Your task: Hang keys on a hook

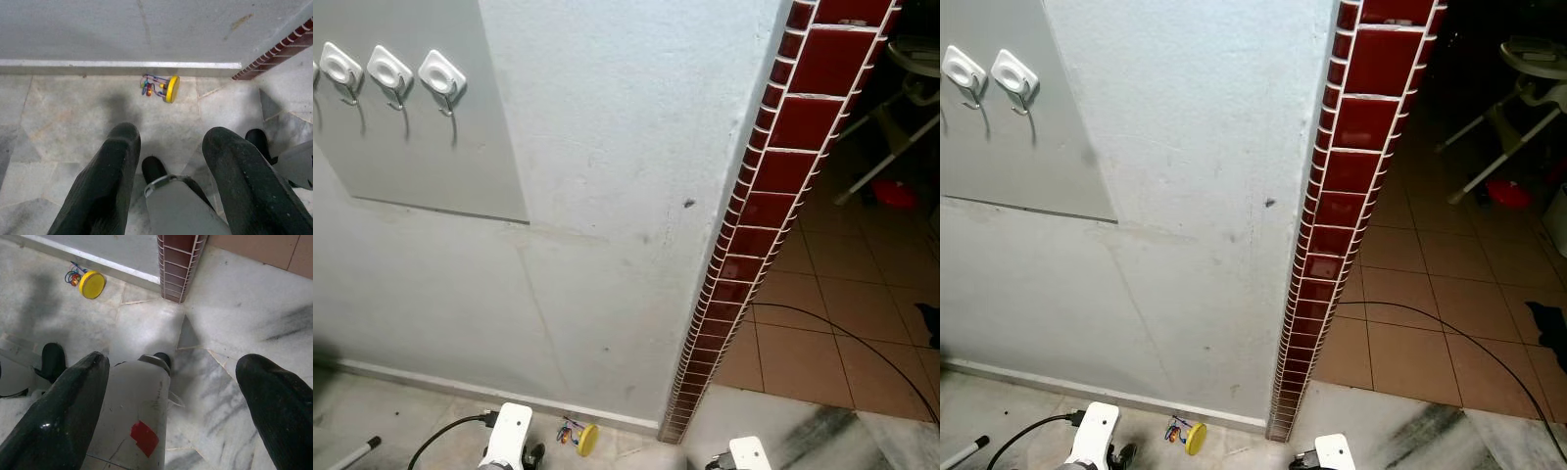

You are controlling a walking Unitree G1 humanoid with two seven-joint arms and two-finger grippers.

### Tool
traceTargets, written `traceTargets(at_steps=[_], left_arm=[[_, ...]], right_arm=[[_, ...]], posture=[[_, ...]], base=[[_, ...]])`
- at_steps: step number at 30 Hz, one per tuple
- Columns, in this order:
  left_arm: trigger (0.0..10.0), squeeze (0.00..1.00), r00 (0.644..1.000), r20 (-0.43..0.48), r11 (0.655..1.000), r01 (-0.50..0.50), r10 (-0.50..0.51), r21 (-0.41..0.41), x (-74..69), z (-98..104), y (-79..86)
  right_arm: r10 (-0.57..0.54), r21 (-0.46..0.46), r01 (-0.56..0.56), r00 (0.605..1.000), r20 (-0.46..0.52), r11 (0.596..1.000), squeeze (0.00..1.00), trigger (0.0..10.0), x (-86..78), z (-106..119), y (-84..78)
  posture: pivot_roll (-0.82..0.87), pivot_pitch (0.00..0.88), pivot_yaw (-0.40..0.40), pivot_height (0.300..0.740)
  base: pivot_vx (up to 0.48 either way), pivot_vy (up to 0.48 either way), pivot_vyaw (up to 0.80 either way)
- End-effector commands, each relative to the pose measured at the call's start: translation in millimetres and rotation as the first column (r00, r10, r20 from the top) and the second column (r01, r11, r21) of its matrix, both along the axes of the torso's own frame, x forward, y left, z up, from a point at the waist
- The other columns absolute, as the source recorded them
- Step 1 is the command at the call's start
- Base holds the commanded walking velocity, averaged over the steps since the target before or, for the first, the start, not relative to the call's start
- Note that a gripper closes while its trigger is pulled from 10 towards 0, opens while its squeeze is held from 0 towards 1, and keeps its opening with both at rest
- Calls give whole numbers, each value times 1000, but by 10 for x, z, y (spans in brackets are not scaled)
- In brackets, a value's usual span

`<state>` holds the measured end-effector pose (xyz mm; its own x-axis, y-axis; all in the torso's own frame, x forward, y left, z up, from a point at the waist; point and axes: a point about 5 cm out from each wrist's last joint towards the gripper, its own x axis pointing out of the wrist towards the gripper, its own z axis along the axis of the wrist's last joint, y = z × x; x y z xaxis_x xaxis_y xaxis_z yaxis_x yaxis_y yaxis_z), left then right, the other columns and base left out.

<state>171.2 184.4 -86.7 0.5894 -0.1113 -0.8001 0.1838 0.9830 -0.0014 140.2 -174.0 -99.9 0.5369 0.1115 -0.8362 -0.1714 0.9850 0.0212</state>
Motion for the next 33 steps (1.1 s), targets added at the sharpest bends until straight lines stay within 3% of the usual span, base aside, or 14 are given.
traceTargets(at_steps=[1,12,16,22,33], left_arm=[[10000,0,1000,-16,1000,-9,9,-6,-56,-22,22],[10000,0,1000,-21,1000,-11,11,-25,-99,-36,17],[10000,0,1000,-2,999,-11,11,-30,-55,-16,9],[10000,0,995,85,996,-37,43,-76,132,83,-10],[10000,0,994,95,994,-45,54,-96,177,104,-20]], right_arm=[[-13,10,13,999,-34,1000,0,10000,-110,-39,8],[-32,16,33,999,-44,999,0,10000,-169,-55,-10],[-51,30,51,999,-14,998,0,10000,-120,-32,-19],[-187,108,179,980,69,978,0,10000,49,49,-92],[-177,105,168,980,91,980,0,10000,121,78,-94]], posture=[[-129,0,4,724],[-131,14,2,724],[-132,12,2,724],[-137,11,4,724],[-135,0,1,724]], base=[[0,0,0],[0,0,0],[0,0,0],[0,0,0],[0,0,0]])
